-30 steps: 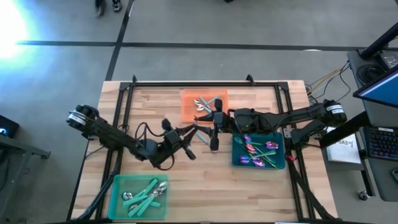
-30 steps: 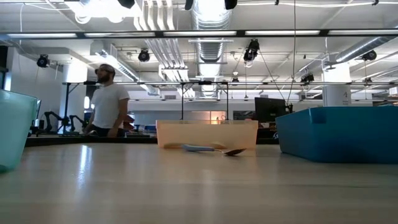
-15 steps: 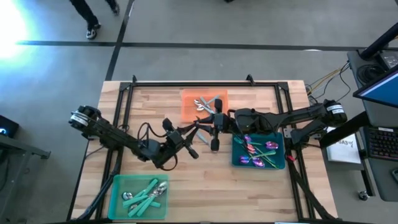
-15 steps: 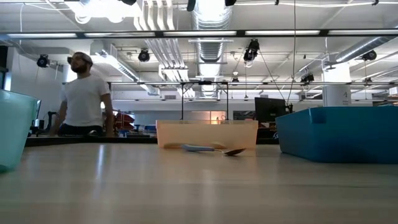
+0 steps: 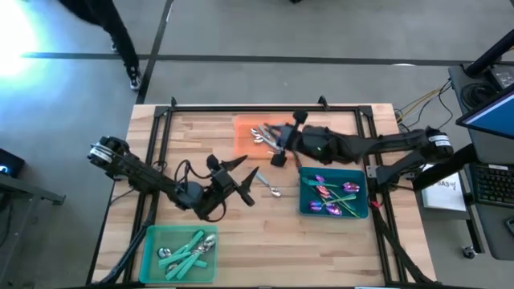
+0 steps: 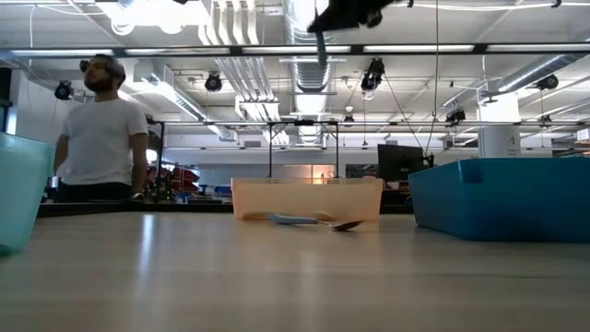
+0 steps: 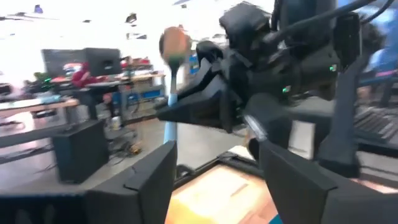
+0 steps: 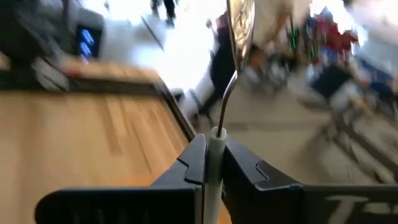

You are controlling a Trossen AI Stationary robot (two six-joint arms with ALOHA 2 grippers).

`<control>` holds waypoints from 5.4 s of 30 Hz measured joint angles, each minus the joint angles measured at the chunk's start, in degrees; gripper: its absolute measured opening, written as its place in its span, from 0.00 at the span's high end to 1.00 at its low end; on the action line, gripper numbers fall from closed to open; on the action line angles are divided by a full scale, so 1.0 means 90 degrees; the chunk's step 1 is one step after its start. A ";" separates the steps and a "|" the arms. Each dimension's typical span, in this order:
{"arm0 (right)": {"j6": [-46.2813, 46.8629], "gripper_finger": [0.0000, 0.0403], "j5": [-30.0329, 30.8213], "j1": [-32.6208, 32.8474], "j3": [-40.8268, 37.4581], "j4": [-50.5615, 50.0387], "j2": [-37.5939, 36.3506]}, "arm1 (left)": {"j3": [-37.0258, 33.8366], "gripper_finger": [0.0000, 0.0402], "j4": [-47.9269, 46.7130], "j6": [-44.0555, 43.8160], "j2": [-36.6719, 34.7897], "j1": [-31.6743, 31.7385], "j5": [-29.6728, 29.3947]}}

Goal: Sort silverware by color (type)
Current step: Put the blue spoon into the orange bin

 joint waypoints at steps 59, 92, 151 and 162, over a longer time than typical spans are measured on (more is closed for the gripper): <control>0.4142 0.64 -0.3417 -0.0266 -0.0012 -0.6906 -0.0346 | -0.0016 0.48 -0.6438 -0.2813 -0.0005 0.2581 0.7008; 0.4194 0.66 -0.3402 -0.0097 -0.0015 -0.7364 -0.0333 | 0.2612 0.52 -0.8939 -0.0581 0.2822 0.2929 0.7590; 0.3731 0.68 -0.3341 -0.0097 -0.0027 -0.7332 -0.0330 | 0.2761 0.96 -1.0171 -0.2759 0.2569 0.3231 0.8046; 0.3474 0.68 -0.2724 -0.0086 -0.0037 -0.6669 -0.0330 | 0.2806 0.96 -1.0010 -0.2898 0.1032 0.3240 0.7045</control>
